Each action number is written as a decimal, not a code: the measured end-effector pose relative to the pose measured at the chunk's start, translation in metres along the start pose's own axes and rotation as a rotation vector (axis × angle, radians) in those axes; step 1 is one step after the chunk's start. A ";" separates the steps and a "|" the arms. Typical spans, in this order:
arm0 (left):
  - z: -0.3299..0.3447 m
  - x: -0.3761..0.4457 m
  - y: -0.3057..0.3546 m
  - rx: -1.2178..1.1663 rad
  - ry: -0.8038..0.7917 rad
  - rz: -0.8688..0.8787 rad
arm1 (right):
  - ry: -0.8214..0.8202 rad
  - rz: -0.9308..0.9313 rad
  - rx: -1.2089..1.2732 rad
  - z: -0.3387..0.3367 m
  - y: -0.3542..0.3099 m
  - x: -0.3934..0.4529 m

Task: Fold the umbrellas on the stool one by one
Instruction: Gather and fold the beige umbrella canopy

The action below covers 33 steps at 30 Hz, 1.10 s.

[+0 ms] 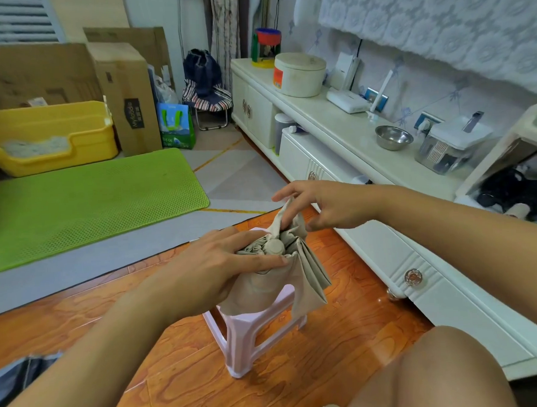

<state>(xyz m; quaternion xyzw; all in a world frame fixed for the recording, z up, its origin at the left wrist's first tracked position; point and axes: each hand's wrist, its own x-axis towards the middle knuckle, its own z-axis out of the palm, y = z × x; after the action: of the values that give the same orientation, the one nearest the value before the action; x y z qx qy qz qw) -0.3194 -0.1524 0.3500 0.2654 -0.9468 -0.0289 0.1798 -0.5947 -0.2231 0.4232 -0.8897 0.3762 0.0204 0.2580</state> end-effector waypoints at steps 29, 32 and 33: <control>0.009 -0.006 -0.007 -0.055 0.012 -0.128 | 0.162 0.382 0.482 0.040 -0.029 -0.026; 0.013 -0.002 -0.004 -0.035 0.004 -0.181 | 0.204 0.317 0.413 0.074 -0.045 -0.023; 0.015 0.000 -0.002 -0.030 -0.001 -0.197 | 0.269 0.301 0.441 0.087 -0.048 -0.019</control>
<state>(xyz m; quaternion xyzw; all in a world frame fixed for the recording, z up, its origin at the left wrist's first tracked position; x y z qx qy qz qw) -0.3238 -0.1545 0.3361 0.3543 -0.9157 -0.0605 0.1798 -0.5616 -0.1411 0.3734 -0.7411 0.5300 -0.1420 0.3870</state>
